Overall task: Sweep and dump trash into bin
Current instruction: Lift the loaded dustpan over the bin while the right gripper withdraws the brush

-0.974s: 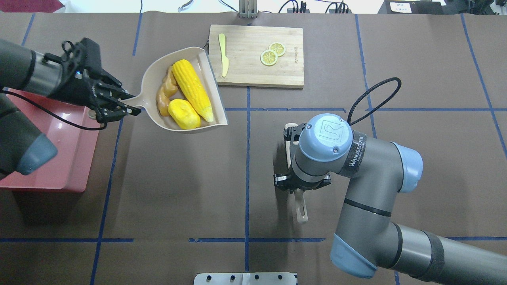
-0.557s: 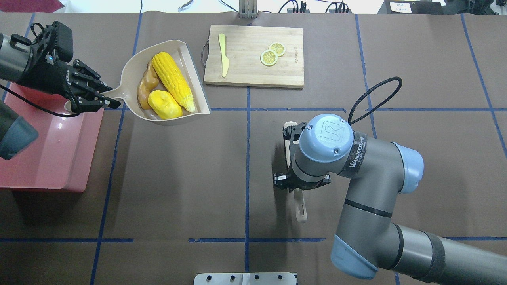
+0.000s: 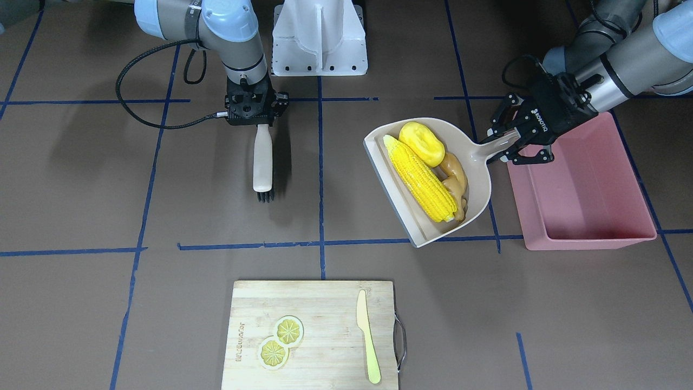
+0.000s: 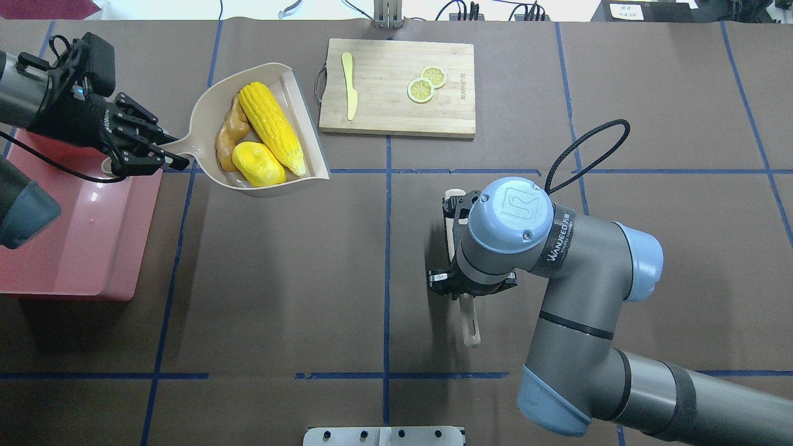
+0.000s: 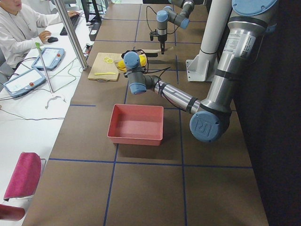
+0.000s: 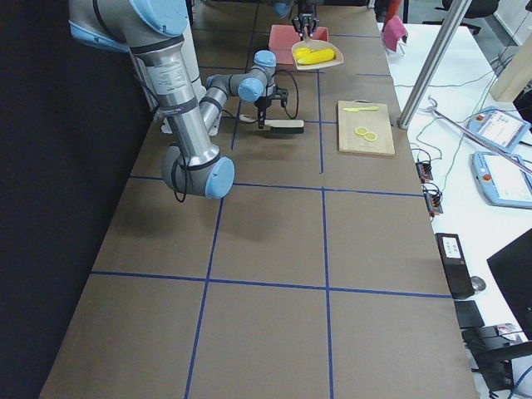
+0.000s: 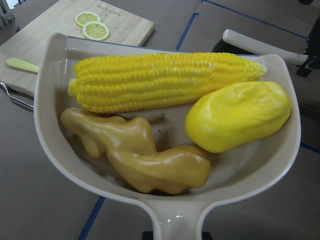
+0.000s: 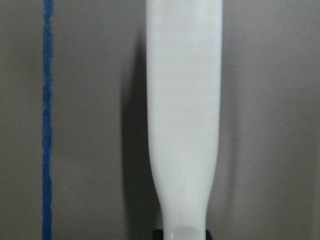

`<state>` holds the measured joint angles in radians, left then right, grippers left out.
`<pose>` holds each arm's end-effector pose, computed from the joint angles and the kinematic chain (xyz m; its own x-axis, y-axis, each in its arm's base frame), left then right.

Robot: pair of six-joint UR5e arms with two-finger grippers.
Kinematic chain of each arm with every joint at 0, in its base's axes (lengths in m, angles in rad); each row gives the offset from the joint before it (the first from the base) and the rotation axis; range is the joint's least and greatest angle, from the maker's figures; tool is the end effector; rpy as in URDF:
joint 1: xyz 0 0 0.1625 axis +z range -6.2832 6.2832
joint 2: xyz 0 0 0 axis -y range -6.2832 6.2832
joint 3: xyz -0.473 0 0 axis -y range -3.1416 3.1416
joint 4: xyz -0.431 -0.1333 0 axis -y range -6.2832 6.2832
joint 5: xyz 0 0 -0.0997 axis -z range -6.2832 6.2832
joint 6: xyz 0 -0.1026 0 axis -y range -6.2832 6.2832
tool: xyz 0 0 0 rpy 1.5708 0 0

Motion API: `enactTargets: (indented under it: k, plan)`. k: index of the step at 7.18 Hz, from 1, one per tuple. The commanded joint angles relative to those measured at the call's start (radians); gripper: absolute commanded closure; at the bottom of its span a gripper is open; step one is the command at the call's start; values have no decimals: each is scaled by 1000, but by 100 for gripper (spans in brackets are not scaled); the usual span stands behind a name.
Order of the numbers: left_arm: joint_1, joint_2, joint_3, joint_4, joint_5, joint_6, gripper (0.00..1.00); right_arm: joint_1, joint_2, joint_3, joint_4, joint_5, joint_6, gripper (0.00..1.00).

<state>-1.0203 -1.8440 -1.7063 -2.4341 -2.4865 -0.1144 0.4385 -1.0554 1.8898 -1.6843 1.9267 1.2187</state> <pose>0.2760 -0.5489 0.3698 0.1396 0.9296 -0.3410 -0.1390 0.3593 0.9228 -0.5570 -0.3690 0.2612 0.7039 -0.0270 0.7098 0.0565 0.9982 -0.0181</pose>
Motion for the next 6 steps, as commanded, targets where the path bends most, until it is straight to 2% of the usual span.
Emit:
enactTargets:
  k: [1,4,6]
  plan:
    - [0,-1,1,6,0,4,100,2,0,2,0,0,5,100]
    - [-52,9,1,7,2,12,100,5,-1,5,0,-2,7,100]
    - [-121,35,40,24,1,131,100,5,0,6,0,-2,8,100]
